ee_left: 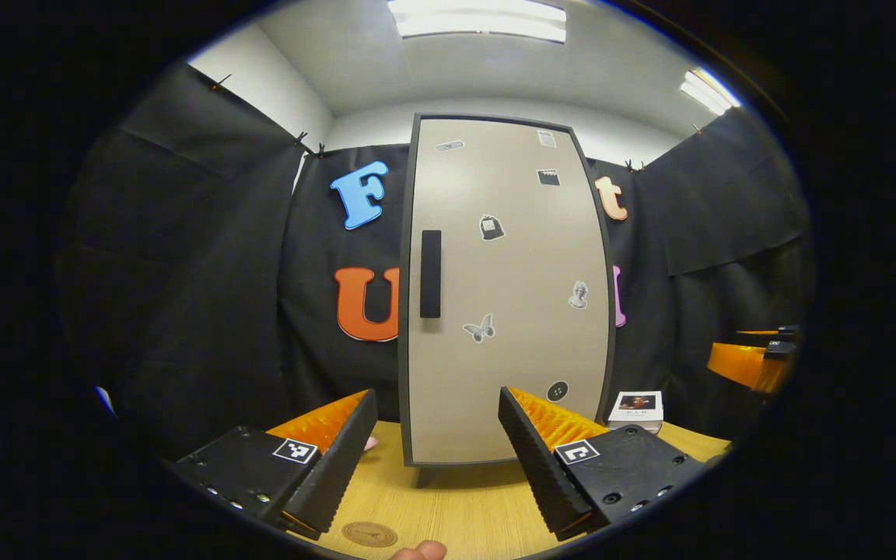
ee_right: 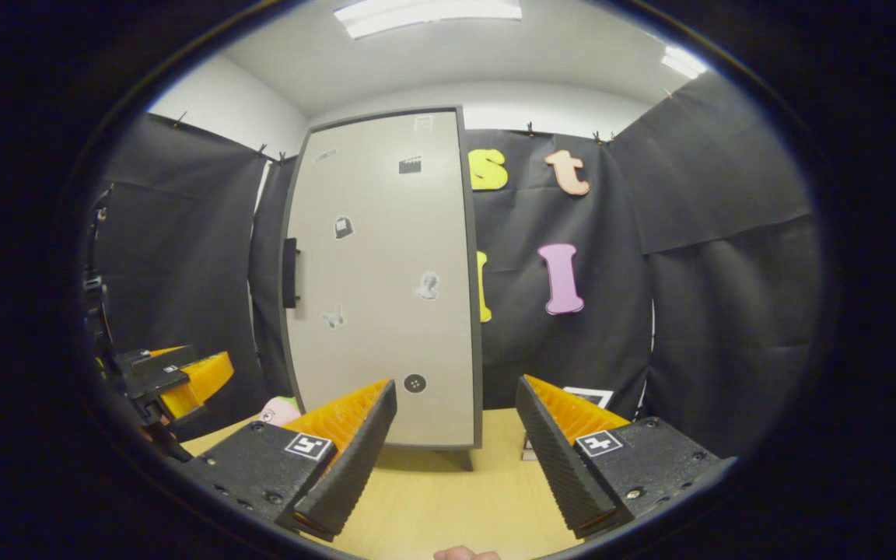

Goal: Open the cabinet door with the right hand, grasp the bottle in the cabinet with the left hand and place it on the coaster, then close the cabinet door with the right hand.

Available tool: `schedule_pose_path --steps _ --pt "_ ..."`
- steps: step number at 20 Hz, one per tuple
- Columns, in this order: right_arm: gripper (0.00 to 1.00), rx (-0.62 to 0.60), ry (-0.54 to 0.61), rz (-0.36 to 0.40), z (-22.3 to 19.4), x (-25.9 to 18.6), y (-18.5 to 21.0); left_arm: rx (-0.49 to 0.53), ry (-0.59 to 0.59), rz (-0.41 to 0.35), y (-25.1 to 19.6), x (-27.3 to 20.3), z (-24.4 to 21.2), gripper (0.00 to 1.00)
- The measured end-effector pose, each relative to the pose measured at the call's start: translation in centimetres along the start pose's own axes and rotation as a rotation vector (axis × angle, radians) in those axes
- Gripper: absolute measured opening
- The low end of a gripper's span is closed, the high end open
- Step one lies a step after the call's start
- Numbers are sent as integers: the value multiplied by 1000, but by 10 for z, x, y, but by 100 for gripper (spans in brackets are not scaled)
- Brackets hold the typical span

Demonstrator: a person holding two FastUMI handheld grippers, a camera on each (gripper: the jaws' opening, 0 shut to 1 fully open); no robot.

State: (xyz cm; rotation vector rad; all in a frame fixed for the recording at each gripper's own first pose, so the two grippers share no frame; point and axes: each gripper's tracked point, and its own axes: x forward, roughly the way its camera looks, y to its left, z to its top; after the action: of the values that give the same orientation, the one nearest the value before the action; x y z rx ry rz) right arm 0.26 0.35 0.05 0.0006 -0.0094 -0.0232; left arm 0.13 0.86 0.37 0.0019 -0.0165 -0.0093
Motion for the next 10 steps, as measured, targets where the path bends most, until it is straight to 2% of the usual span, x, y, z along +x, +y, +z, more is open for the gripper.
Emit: schedule_pose_path --steps 10 --pt "94 18 10 13 -3 3 4 10 -8 1 1 -1 4 95"
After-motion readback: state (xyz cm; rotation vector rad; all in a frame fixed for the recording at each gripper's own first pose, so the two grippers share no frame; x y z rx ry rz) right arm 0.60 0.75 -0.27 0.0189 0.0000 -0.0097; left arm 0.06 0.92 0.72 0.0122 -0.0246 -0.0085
